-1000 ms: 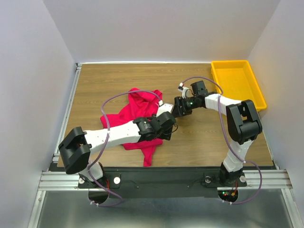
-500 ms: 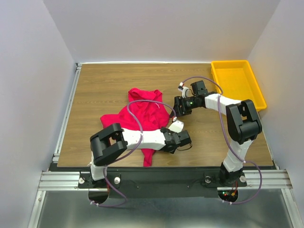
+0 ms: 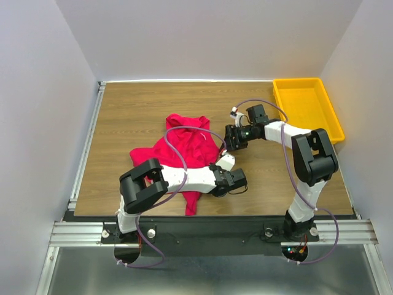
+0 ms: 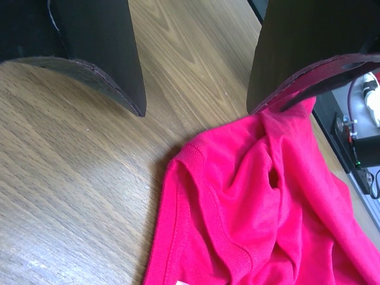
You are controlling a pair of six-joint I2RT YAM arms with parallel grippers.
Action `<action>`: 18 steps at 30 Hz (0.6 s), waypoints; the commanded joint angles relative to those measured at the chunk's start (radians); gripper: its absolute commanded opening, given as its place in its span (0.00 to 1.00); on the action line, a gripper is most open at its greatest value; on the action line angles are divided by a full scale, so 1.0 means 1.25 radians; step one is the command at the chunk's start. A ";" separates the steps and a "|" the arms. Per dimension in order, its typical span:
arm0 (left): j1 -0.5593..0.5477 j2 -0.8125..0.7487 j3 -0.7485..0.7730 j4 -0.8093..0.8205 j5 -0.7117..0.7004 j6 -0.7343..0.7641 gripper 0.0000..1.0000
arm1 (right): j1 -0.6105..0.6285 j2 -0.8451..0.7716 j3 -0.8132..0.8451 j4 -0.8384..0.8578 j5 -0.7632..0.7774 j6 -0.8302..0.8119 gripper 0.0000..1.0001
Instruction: Fold and stack the t-shirts
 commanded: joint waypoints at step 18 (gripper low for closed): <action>0.131 -0.390 -0.161 0.133 0.068 -0.013 0.00 | -0.002 0.056 0.062 0.022 -0.061 0.023 0.73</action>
